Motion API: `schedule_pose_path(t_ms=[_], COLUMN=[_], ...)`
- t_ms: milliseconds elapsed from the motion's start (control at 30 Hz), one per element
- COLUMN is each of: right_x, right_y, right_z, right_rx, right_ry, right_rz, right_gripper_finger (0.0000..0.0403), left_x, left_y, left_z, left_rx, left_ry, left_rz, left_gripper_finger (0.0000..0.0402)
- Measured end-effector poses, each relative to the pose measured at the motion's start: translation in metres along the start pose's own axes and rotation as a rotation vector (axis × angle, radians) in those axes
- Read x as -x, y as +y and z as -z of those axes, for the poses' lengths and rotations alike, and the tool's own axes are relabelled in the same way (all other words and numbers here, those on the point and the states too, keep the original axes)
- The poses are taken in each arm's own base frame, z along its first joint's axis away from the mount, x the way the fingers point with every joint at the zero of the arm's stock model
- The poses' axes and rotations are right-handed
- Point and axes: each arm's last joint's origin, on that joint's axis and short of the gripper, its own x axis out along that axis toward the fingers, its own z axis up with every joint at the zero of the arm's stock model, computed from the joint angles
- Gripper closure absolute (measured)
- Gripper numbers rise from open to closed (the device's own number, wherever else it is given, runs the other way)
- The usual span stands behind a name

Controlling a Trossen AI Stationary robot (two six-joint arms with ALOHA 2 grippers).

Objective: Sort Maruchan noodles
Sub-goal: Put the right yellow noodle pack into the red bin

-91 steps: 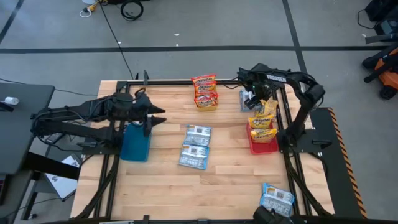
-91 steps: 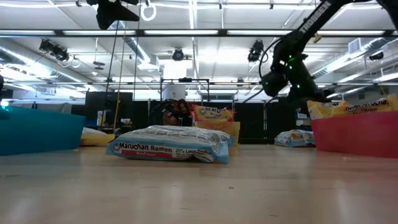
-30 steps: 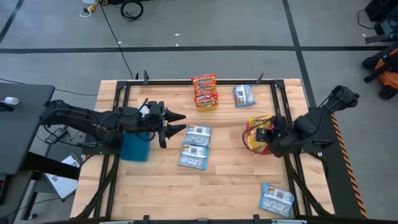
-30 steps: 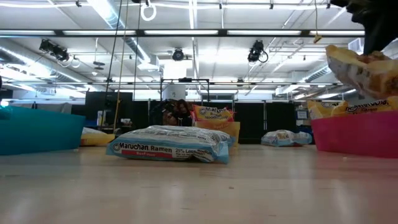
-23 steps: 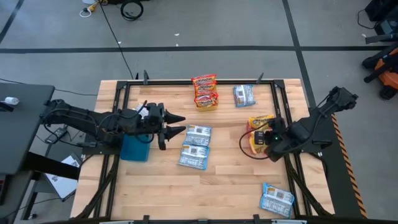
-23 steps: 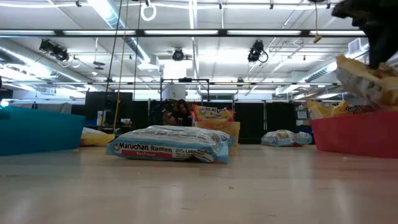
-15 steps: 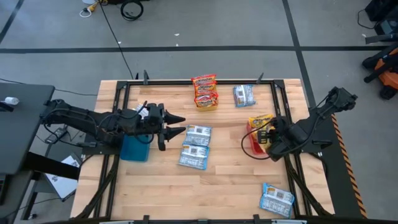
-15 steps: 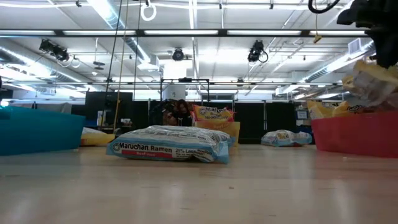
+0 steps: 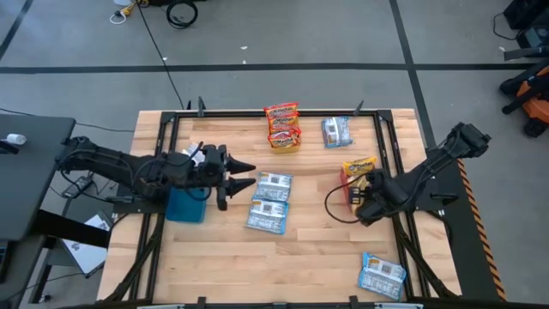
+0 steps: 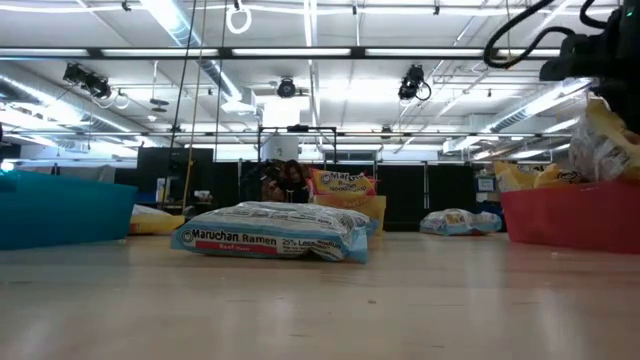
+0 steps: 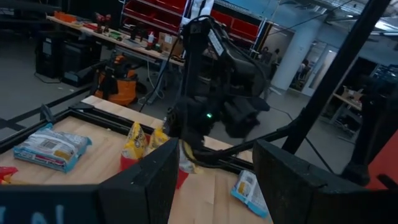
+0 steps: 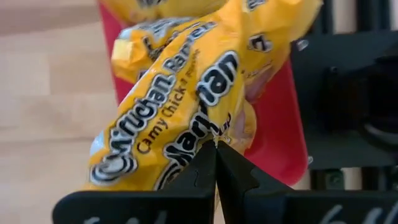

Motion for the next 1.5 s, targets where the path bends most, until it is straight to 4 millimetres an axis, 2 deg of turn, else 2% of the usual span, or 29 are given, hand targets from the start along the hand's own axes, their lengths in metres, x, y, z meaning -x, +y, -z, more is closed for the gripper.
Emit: schedule_pose_path(t_ms=[267,400,500,633,767,933,1067,1300,1400,1500], right_x=[0.015,0.006,-0.008,-0.02,-0.02,-0.018,-0.011,0.012,0.01,-0.003], right_y=[-0.01,-0.013,-0.012,-0.004,0.004,0.003,-0.002,-0.011,-0.012,-0.008], right_z=[-0.025,-0.026,-0.026,-0.025,-0.027,-0.032,-0.039,-0.048,-0.045,-0.04], right_rx=[-0.006,-0.007,-0.043,-0.114,-0.149,-0.14,-0.046,0.388,0.469,0.485], right_ry=[-0.094,-0.108,-0.114,-0.091,-0.087,-0.099,-0.038,0.304,0.412,0.387], right_rz=[0.063,0.089,0.109,0.035,-0.022,-0.03,-0.059,-0.128,-0.124,-0.103], right_gripper_finger=[0.0391,0.0392,0.0392,0.0388,0.0376,0.0351,0.0317,0.0265,0.0266,0.0271], left_x=[0.001,0.0,0.0,0.0,0.0,0.0,0.0,0.0,0.0,0.0], left_y=[-0.002,0.0,0.0,0.001,0.001,0.001,0.001,0.001,0.001,0.001], left_z=[0.002,0.001,0.001,0.001,0.001,0.001,0.001,0.0,0.0,-0.001], left_rx=[-0.005,-0.011,-0.02,-0.03,-0.031,-0.031,-0.031,-0.03,-0.026,-0.019], left_ry=[0.016,0.01,0.007,0.004,0.002,0.0,-0.003,-0.008,-0.014,-0.022], left_rz=[0.007,-0.009,-0.018,-0.026,-0.03,-0.036,-0.044,-0.054,-0.056,-0.054], left_gripper_finger=[0.0194,0.0194,0.0194,0.0194,0.0194,0.0194,0.0194,0.0194,0.0194,0.0194])
